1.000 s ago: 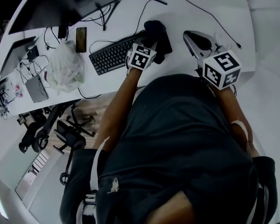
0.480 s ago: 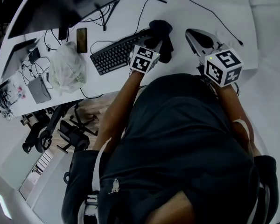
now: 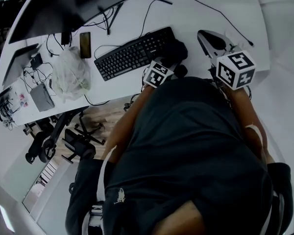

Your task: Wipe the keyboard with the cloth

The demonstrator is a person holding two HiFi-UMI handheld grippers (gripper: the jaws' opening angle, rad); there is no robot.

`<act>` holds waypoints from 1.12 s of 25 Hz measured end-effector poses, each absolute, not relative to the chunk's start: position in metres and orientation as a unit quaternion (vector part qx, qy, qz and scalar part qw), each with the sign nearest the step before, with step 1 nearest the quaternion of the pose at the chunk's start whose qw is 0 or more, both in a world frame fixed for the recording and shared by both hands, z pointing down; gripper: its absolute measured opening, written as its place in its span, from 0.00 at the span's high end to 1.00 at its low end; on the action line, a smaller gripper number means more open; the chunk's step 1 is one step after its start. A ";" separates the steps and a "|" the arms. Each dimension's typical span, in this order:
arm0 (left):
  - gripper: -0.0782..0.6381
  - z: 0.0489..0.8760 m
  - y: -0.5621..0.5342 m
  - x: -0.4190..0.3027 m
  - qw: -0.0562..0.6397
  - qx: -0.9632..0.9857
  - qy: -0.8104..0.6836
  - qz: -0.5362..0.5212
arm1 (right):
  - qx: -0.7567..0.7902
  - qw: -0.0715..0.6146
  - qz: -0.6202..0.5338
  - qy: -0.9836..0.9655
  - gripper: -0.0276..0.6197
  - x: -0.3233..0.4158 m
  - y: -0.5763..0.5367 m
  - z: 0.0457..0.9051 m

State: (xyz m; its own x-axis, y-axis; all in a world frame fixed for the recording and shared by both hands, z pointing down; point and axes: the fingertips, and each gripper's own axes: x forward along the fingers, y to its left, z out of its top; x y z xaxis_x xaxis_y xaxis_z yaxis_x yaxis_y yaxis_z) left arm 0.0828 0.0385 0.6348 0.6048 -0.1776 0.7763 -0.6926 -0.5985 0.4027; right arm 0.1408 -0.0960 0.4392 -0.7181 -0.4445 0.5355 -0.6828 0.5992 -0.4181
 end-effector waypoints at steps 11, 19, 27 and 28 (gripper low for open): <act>0.84 0.627 -0.048 0.044 0.328 0.816 -0.337 0.337 | 0.296 0.200 0.297 -0.886 0.94 0.125 -0.081 0.436; 0.84 0.623 0.025 0.071 0.343 0.825 -0.279 0.352 | 0.299 0.200 0.310 -0.880 0.94 0.129 -0.090 0.443; 0.84 0.629 -0.052 0.060 0.323 0.829 -0.317 0.328 | 0.283 0.207 0.298 -0.888 0.94 0.113 -0.084 0.440; 0.84 0.630 -0.041 0.062 0.338 0.827 -0.321 0.316 | 0.287 0.204 0.298 -0.887 0.94 0.116 -0.086 0.440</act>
State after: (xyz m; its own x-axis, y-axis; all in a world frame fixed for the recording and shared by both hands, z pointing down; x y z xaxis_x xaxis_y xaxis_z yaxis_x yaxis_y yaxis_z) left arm 0.0618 -0.0410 0.6304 0.5946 -0.3176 0.7386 -0.7438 -0.5661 0.3554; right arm 0.1156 -0.0858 0.4400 -0.7512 -0.3878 0.5342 -0.6318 0.6569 -0.4116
